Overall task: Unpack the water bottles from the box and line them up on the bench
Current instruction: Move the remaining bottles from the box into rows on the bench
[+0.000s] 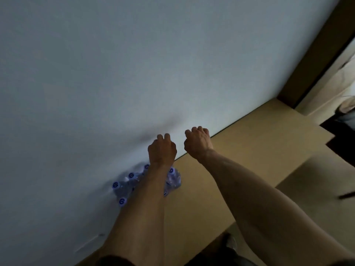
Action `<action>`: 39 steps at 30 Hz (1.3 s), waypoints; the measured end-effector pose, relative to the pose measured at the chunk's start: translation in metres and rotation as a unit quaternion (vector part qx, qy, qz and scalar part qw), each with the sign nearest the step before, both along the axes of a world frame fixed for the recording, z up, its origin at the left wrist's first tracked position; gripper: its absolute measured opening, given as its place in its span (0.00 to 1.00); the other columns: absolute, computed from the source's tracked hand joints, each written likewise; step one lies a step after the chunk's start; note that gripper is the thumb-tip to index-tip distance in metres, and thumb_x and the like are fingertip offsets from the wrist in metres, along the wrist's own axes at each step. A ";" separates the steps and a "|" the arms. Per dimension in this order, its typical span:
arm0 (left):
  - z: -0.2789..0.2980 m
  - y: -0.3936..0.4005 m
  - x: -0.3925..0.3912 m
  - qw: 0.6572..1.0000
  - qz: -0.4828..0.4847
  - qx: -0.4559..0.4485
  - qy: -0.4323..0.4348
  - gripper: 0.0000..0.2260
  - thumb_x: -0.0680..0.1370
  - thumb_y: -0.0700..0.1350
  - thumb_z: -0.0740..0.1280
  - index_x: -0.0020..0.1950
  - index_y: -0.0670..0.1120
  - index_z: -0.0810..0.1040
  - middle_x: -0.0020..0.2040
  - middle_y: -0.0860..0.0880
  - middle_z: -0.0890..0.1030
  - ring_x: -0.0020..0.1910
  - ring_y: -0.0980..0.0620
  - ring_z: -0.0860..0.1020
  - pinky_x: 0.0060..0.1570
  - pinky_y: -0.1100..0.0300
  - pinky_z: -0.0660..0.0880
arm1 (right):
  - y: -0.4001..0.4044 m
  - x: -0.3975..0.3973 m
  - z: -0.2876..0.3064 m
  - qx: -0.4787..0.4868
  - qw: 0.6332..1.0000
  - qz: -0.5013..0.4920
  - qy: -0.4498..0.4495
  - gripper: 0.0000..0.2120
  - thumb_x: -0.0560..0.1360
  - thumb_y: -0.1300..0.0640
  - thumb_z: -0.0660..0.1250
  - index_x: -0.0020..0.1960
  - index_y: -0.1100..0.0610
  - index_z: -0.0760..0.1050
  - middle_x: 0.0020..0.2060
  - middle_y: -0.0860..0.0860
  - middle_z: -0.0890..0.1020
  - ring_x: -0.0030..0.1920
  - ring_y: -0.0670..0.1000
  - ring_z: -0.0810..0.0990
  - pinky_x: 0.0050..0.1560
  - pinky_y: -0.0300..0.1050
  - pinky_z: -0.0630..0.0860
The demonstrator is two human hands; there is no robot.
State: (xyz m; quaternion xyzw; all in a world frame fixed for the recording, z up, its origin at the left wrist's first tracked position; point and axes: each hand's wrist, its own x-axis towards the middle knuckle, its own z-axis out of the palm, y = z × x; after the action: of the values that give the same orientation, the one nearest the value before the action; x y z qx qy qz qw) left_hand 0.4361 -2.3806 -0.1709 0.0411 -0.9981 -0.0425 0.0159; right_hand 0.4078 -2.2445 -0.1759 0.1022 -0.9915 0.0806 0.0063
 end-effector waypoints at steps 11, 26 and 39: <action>0.048 0.274 -0.020 0.976 -0.216 0.035 -0.009 0.15 0.79 0.44 0.57 0.65 0.44 0.72 0.58 0.41 0.75 0.52 0.42 0.78 0.46 0.54 0.71 | 0.274 0.043 0.058 -0.053 0.967 -0.250 0.007 0.09 0.72 0.62 0.59 0.50 0.58 0.76 0.49 0.57 0.78 0.55 0.58 0.73 0.56 0.51 0.69; 0.056 0.666 0.052 0.932 -0.358 0.057 -0.007 0.19 0.78 0.46 0.64 0.69 0.48 0.70 0.60 0.43 0.73 0.52 0.45 0.77 0.42 0.56 0.72 | 0.653 0.171 0.078 -0.030 0.898 -0.439 -0.001 0.10 0.75 0.58 0.63 0.55 0.55 0.77 0.53 0.57 0.75 0.55 0.59 0.72 0.56 0.54 0.71; 0.022 0.944 -0.006 0.886 -0.456 0.053 -0.062 0.17 0.76 0.46 0.65 0.65 0.46 0.71 0.63 0.39 0.72 0.58 0.40 0.76 0.52 0.48 0.75 | 0.891 0.128 0.035 -0.066 0.839 -0.538 -0.045 0.18 0.75 0.54 0.67 0.63 0.55 0.73 0.59 0.58 0.71 0.60 0.60 0.71 0.58 0.57 0.75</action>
State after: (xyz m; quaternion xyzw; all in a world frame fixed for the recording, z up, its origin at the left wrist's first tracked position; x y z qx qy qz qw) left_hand 0.4305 -1.4362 -0.1486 -0.4153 -0.9021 -0.0949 -0.0690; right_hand 0.5360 -1.3539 -0.1406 -0.4522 -0.8817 0.1342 0.0102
